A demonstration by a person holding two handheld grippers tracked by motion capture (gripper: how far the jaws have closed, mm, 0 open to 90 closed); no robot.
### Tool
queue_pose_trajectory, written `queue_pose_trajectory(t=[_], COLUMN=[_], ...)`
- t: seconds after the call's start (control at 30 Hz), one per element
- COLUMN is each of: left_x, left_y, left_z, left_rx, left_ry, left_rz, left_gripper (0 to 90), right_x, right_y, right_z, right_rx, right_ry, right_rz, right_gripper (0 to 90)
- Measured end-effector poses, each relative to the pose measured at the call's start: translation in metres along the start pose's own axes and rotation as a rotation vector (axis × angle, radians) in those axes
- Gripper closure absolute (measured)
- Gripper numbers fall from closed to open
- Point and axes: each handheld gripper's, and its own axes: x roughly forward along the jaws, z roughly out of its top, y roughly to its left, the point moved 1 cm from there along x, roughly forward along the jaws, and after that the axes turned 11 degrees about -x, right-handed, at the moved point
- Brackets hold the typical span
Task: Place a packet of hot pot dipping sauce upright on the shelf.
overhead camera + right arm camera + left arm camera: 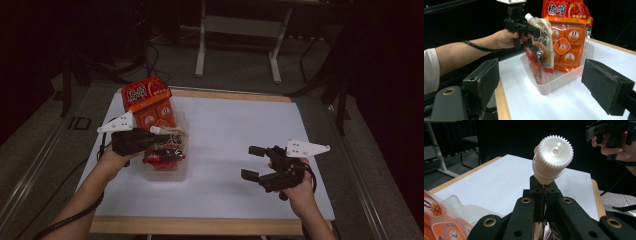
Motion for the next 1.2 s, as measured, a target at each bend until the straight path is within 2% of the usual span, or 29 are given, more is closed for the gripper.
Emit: queue_pose_trajectory(t=[0.1, 0.17, 0.2, 0.33, 0.5, 0.63, 0.73, 0.8, 0.9, 0.97, 1.03, 1.2], left_x=[0.001, 0.003, 0.005, 0.006, 0.006, 0.008, 0.008, 0.008, 0.008, 0.008, 0.009, 0.006], left_y=[-0.004, -0.007, -0.007, -0.003, 0.0, 0.002, 0.003, 0.003, 0.003, 0.004, 0.005, 0.007], left_z=[0.001, 0.002, 0.002, 0.003, 0.002, 0.004, 0.005, 0.006, 0.005, 0.005, 0.002, -0.003], left_rx=[0.003, 0.032, 0.03, 0.027, 0.046, 0.037, 0.049, 0.042, 0.074, 0.051, 0.047, 0.032], left_ry=[-0.003, 0.022, 0.025, 0.023, 0.013, 0.019, 0.02, 0.017, 0.021, 0.016, 0.023, -0.012], left_rz=[-0.008, 0.018, 0.018, 0.03, 0.059, 0.059, 0.074, 0.067, 0.101, 0.085, 0.075, 0.079], left_gripper=[88.2, 88.2, 88.2, 88.1, 88.1, 88.1, 88.1, 88.0, 88.0, 88.0, 88.0, 88.0], right_x=[0.0, 0.0, 0.0, 0.002, 0.001, 0.001, 0.001, 0.001, 0.001, 0.002, 0.002, 0.002], right_y=[0.0, 0.0, 0.0, 0.0, 0.0, -0.001, 0.0, 0.0, 0.0, 0.0, 0.0, 0.0], right_z=[0.0, 0.0, 0.0, -0.001, -0.002, -0.002, -0.002, -0.002, -0.003, -0.003, -0.003, -0.003], right_rx=[0.005, 0.002, 0.001, 0.002, 0.003, 0.006, 0.004, 0.005, 0.008, 0.007, 0.01, 0.01], right_ry=[-0.002, -0.001, 0.001, 0.005, 0.009, 0.007, 0.008, 0.008, 0.01, 0.013, 0.011, 0.015], right_rz=[0.0, 0.0, -0.001, 0.001, 0.002, 0.002, 0.003, 0.004, 0.005, 0.005, 0.007, 0.009], right_gripper=[14.7, 14.7, 14.8, 14.8, 14.7, 14.8, 14.8, 14.8, 14.8, 14.8, 14.8, 14.8])
